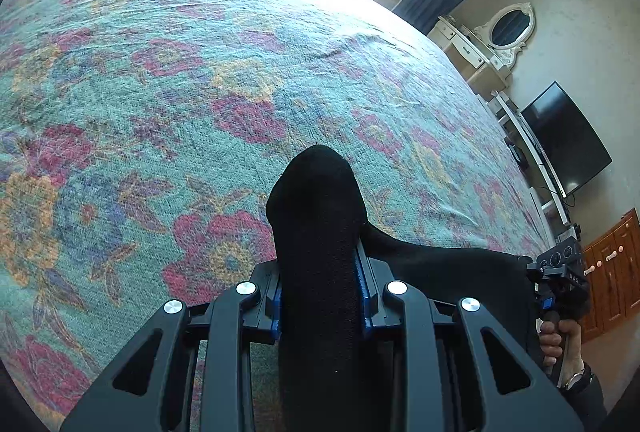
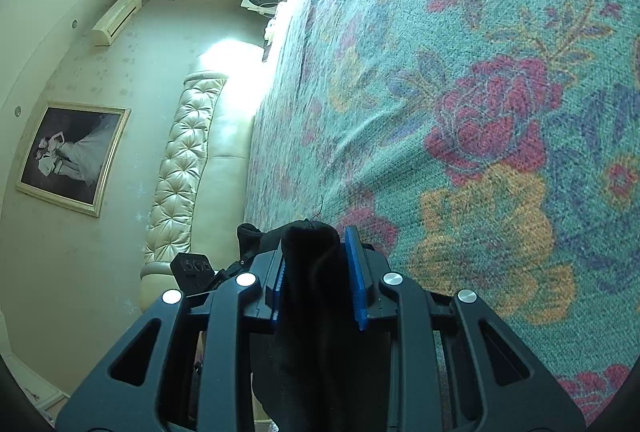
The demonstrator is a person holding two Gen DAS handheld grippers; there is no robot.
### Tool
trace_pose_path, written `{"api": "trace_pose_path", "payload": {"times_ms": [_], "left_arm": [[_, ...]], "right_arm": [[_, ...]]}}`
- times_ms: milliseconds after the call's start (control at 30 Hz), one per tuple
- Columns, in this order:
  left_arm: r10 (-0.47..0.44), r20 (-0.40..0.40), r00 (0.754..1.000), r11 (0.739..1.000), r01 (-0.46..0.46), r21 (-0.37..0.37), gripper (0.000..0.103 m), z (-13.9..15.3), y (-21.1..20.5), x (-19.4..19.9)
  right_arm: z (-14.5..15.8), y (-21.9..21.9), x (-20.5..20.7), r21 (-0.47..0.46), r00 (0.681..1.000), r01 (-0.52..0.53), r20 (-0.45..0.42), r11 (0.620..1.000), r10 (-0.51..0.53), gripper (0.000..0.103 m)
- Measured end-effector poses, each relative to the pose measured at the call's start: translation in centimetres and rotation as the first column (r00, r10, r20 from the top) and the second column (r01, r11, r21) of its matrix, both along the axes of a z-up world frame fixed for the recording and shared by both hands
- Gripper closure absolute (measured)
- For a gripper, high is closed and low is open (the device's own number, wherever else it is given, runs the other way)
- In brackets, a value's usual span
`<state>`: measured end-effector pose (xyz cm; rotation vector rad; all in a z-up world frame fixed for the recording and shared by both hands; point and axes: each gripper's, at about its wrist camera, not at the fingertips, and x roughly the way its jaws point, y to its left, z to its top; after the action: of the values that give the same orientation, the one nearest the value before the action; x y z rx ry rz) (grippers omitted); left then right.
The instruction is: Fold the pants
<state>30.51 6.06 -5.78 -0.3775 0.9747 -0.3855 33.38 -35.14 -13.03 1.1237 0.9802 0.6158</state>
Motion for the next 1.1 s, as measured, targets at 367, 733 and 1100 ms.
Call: {"api": "trace_pose_path", "payload": {"times_ms": [367,733,1100], "left_arm": [[0.027,-0.048,0.998,0.998,-0.029,-0.052,0.075,-1.3,2.2,2.7],[0.019,-0.116,0.993,0.988,-0.036,-0.149,0.063,-3.4,3.3,3.3],[0.065,-0.021,0.998,0.990,-0.067,-0.124,0.036,-2.0,5.2,0.6]], "right_arm": [[-1.1,1.0,3.7,0.046,1.000,-0.002,-0.016,0.999,0.003,0.078],[-2.9,0.2,3.1,0.093,0.999,0.026,-0.022,0.995,-0.024,0.079],[-2.9,-2.2,0.4,0.153,0.996,0.089,-0.015,0.984,-0.088,0.064]]}}
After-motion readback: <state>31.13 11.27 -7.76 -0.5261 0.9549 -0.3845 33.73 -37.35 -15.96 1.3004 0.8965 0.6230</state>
